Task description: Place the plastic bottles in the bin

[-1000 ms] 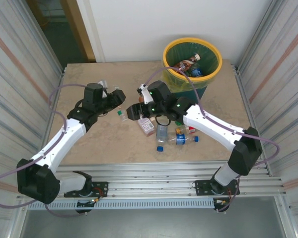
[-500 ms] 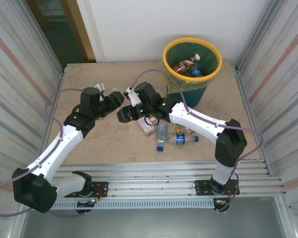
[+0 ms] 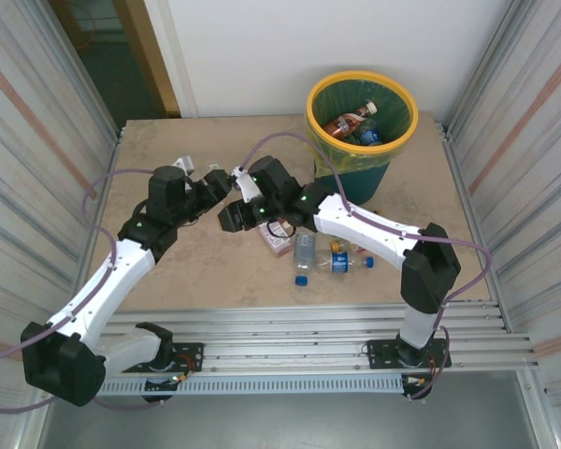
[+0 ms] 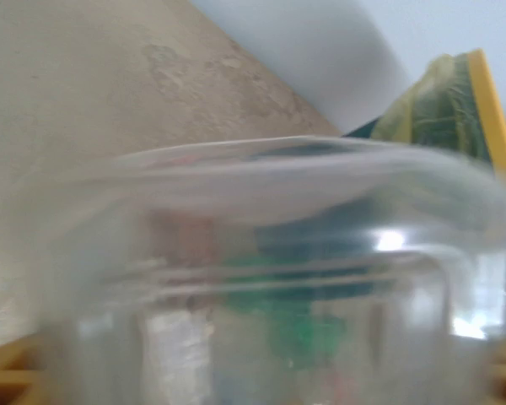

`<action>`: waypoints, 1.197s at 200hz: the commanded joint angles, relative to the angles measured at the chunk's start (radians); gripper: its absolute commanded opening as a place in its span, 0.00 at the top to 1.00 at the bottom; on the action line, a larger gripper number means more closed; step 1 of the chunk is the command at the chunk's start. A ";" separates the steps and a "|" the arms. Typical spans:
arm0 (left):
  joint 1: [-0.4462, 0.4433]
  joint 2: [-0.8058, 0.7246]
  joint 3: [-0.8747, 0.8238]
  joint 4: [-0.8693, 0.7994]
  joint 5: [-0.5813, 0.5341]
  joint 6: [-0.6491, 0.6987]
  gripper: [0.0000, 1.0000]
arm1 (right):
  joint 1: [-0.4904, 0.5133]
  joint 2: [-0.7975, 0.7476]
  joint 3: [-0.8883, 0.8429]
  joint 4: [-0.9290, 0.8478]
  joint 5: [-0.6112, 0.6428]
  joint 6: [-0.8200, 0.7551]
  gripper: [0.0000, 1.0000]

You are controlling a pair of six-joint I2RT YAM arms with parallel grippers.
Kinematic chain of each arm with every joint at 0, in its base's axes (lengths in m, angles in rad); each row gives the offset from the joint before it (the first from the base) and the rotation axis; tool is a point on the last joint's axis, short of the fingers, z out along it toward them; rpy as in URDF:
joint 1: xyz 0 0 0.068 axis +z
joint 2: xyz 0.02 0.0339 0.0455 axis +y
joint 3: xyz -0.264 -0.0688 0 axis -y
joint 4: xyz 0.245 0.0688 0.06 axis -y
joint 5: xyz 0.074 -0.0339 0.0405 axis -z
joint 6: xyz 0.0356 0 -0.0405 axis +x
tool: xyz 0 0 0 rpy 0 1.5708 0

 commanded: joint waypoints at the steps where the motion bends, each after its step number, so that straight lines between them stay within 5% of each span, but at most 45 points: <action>1: -0.011 -0.062 0.003 0.035 0.044 0.032 0.02 | -0.001 -0.023 0.007 -0.015 0.048 -0.021 0.77; 133: -0.013 -0.419 -0.133 0.185 -0.062 0.279 0.01 | -0.160 -0.255 0.066 -0.236 0.284 -0.091 0.76; 174: -0.011 -0.431 -0.156 0.156 -0.115 0.291 0.01 | -0.307 -0.300 0.172 -0.358 0.331 -0.131 0.75; 239: -0.012 -0.399 -0.151 0.150 -0.119 0.286 0.01 | -0.588 -0.185 0.374 -0.503 0.235 -0.169 0.76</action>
